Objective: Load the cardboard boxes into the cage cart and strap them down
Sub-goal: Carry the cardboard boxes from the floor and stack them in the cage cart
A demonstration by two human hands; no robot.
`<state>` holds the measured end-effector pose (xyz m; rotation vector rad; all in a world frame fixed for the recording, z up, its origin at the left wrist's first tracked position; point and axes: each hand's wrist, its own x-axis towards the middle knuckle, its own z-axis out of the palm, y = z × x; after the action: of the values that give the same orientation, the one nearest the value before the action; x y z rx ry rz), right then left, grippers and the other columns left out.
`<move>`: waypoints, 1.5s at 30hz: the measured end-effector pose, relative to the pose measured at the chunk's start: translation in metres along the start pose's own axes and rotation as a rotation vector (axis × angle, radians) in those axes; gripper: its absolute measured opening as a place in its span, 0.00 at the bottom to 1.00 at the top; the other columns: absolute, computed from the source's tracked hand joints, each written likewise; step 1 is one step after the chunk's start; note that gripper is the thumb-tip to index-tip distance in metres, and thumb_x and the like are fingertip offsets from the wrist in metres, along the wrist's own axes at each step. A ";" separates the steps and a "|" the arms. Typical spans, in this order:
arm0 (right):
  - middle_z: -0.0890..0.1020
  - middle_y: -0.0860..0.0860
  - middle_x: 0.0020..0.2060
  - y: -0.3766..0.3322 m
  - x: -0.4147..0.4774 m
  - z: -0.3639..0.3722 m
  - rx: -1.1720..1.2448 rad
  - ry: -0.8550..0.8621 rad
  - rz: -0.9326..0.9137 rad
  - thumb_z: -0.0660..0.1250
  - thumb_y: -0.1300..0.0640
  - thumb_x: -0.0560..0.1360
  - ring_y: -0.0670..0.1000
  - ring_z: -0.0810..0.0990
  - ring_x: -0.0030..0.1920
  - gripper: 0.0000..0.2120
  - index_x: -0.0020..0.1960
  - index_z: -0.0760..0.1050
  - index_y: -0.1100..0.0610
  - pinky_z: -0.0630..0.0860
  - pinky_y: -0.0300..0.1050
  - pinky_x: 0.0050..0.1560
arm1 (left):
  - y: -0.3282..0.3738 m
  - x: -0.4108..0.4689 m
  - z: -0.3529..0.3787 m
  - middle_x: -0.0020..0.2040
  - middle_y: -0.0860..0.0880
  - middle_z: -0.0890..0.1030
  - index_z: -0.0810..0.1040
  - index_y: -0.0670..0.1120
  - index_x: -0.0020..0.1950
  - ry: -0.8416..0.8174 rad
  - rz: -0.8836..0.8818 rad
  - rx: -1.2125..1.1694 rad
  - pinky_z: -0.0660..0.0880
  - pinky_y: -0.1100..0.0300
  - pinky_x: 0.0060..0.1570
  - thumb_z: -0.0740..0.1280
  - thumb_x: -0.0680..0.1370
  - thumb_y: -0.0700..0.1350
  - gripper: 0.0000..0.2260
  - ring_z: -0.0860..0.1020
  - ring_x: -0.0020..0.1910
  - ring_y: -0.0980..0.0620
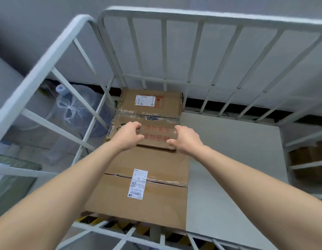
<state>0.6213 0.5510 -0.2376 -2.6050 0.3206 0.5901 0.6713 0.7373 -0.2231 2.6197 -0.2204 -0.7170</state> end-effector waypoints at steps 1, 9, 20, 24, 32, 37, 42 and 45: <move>0.77 0.54 0.61 -0.004 -0.012 -0.024 -0.049 0.053 -0.050 0.66 0.43 0.75 0.57 0.74 0.61 0.24 0.65 0.70 0.56 0.70 0.52 0.62 | 0.022 -0.012 -0.014 0.69 0.45 0.71 0.67 0.44 0.72 0.046 0.041 0.029 0.68 0.53 0.66 0.66 0.78 0.45 0.23 0.71 0.66 0.46; 0.69 0.53 0.67 0.011 -0.140 -0.212 -0.367 0.399 -0.306 0.66 0.41 0.74 0.56 0.62 0.70 0.31 0.70 0.62 0.56 0.56 0.54 0.72 | 0.204 -0.124 -0.104 0.71 0.47 0.67 0.62 0.47 0.75 0.442 0.434 0.464 0.56 0.49 0.72 0.64 0.78 0.50 0.27 0.64 0.70 0.47; 0.56 0.57 0.76 0.132 -0.325 -0.361 -0.526 0.769 -0.315 0.64 0.43 0.77 0.58 0.49 0.77 0.40 0.78 0.49 0.59 0.42 0.58 0.74 | 0.414 -0.276 -0.107 0.64 0.38 0.74 0.73 0.38 0.67 0.964 0.738 0.613 0.59 0.38 0.69 0.74 0.70 0.42 0.27 0.71 0.65 0.37; 0.62 0.60 0.74 0.179 -0.379 -0.386 -0.542 0.903 -0.207 0.69 0.44 0.74 0.61 0.55 0.76 0.41 0.77 0.55 0.62 0.47 0.61 0.74 | 0.472 -0.312 -0.092 0.65 0.37 0.73 0.72 0.38 0.67 1.025 0.870 0.577 0.58 0.38 0.69 0.75 0.69 0.44 0.29 0.71 0.66 0.36; 0.68 0.62 0.71 0.273 -0.483 -0.386 -0.543 1.019 0.196 0.73 0.45 0.69 0.64 0.61 0.73 0.41 0.74 0.63 0.63 0.53 0.63 0.72 | 0.569 -0.343 -0.027 0.66 0.37 0.73 0.72 0.38 0.67 0.921 1.239 0.422 0.59 0.38 0.69 0.73 0.70 0.45 0.27 0.70 0.67 0.37; 0.56 0.56 0.77 0.335 -0.547 -0.366 -0.469 0.919 0.472 0.63 0.41 0.76 0.57 0.48 0.77 0.39 0.78 0.50 0.57 0.43 0.57 0.75 | 0.621 -0.364 0.035 0.66 0.37 0.73 0.72 0.38 0.68 0.765 1.431 0.324 0.59 0.37 0.68 0.74 0.70 0.44 0.28 0.70 0.67 0.36; 0.60 0.56 0.75 0.404 -0.618 -0.340 -0.405 0.932 0.710 0.66 0.43 0.75 0.59 0.54 0.76 0.37 0.76 0.56 0.58 0.48 0.57 0.75 | 0.670 -0.396 0.100 0.66 0.39 0.73 0.72 0.40 0.68 0.637 1.608 0.317 0.58 0.38 0.69 0.73 0.71 0.45 0.27 0.70 0.67 0.37; 0.65 0.55 0.71 0.449 -0.645 -0.326 -0.370 0.930 0.776 0.68 0.44 0.73 0.59 0.57 0.74 0.34 0.72 0.61 0.58 0.51 0.56 0.73 | 0.696 -0.413 0.142 0.65 0.39 0.73 0.72 0.40 0.67 0.596 1.674 0.321 0.60 0.37 0.68 0.73 0.71 0.45 0.26 0.71 0.66 0.38</move>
<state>0.0258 0.0847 0.1521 -2.8771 1.6793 -0.4628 0.2148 0.1652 0.1516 1.7300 -1.9963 0.6858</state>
